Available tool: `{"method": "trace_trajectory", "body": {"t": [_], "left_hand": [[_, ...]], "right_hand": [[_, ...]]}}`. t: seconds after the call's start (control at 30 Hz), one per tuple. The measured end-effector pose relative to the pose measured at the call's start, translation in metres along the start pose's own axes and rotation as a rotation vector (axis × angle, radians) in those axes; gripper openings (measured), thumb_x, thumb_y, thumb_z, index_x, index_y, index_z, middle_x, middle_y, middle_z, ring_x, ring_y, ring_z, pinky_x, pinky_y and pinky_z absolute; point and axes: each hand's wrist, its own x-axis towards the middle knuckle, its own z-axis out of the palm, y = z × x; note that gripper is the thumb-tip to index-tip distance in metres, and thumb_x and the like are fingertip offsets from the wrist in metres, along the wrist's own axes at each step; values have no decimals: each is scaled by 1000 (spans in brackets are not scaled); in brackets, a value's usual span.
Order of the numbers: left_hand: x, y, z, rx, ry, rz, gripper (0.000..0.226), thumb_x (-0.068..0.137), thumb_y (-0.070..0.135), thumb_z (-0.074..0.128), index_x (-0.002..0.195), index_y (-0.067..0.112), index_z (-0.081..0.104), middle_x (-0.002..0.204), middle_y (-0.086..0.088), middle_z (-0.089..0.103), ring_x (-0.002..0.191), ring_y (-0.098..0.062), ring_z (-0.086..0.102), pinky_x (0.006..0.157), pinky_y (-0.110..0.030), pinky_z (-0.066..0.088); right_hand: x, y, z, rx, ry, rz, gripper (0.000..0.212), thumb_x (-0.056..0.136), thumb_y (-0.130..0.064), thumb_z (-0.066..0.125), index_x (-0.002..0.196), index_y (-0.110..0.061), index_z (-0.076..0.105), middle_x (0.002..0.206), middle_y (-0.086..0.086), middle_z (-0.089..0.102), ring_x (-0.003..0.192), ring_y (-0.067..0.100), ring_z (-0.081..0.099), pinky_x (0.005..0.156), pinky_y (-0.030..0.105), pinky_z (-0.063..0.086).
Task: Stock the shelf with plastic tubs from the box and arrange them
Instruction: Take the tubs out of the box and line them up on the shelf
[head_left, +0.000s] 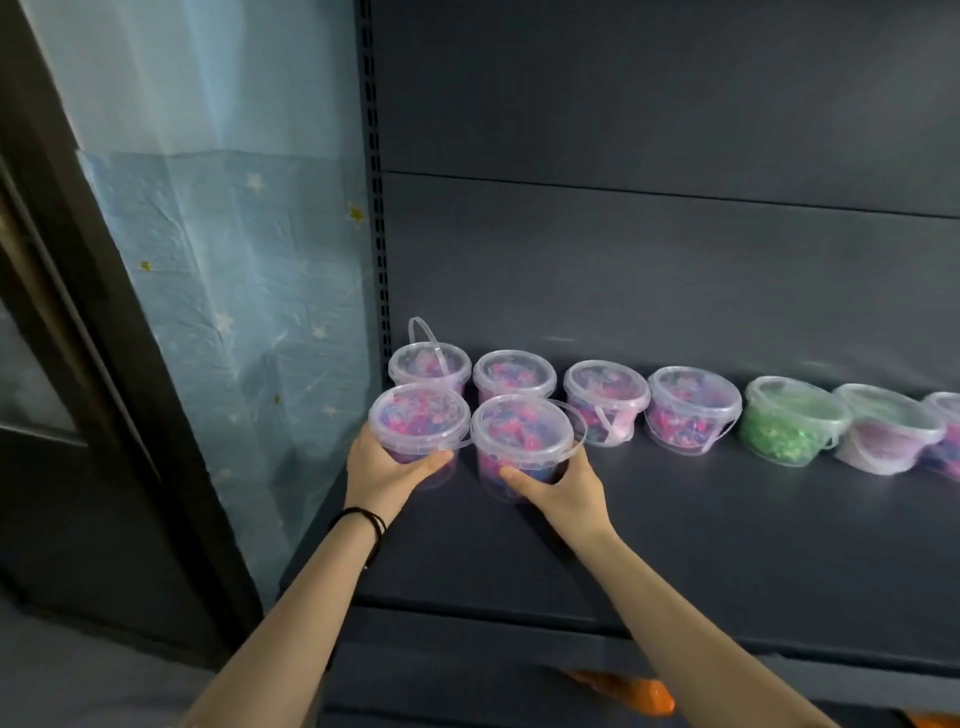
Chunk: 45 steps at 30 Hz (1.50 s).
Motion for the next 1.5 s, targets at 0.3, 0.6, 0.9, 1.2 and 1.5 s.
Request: {"method": "trace_trajectory", "body": {"t": [0.3,0.6,0.9,1.2,1.5], "left_hand": [[-50,7,-18,-95,97,-132,59,73,28,83,123,25,51,125,4,57,114,-12,54,90,-27,42],[-124,80,58,-112,-142,21,33,77,29,80,101,32,58,104,15,64,104,-6,59,89,-26,45],[-285,123,215,-21,-347,109,34,79,29,77,109,31,60,111,17,59,114,-10,51,92,-27,40],[-442,77,342,167,-640,-117,46,81,43,72,122,31,54,119,12,53,116,-13,50,84,-27,41],[-533,-22,441,266,-837,-402,42,74,45,76,108,35,54,103,16,52,99,-8,54,76,-23,42]], "right_hand": [[-36,9,-33,-35,132,28,61,77,-32,79,129,-13,51,125,0,59,107,13,56,89,24,45],[-99,24,-135,15,203,-18,58,79,-36,77,128,-22,51,120,-9,56,110,8,55,85,17,43],[-216,116,-337,-155,263,20,53,76,-37,78,120,-33,48,109,-18,58,100,-4,57,78,12,46],[-330,251,-462,-260,222,327,56,76,-34,79,124,-20,53,105,-8,60,101,14,59,84,27,46],[-381,387,-486,-281,169,615,38,76,-24,81,105,-22,58,99,-2,63,91,16,61,79,20,44]]}}
